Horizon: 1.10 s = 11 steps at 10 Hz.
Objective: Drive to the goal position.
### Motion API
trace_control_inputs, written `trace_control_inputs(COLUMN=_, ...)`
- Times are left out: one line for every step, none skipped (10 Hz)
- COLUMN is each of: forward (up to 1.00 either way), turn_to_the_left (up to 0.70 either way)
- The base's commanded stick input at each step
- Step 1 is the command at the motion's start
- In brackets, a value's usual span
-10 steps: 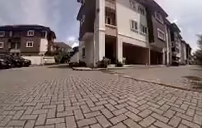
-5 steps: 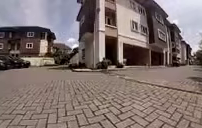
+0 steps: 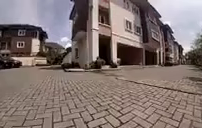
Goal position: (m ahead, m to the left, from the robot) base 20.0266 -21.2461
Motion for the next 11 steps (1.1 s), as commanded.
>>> trace_control_inputs(forward=0.5, turn_to_the_left=-0.5)
trace_control_inputs(forward=0.5, turn_to_the_left=-0.5)
trace_control_inputs(forward=0.5, turn_to_the_left=-0.5)
trace_control_inputs(forward=0.5, turn_to_the_left=-0.5)
trace_control_inputs(forward=0.5, turn_to_the_left=-0.5)
trace_control_inputs(forward=0.5, turn_to_the_left=-0.5)
trace_control_inputs(forward=0.5, turn_to_the_left=-0.5)
trace_control_inputs(forward=0.5, turn_to_the_left=-0.5)
trace_control_inputs(forward=0.5, turn_to_the_left=-0.5)
trace_control_inputs(forward=0.5, turn_to_the_left=-0.5)
trace_control_inputs(forward=0.5, turn_to_the_left=-0.5)
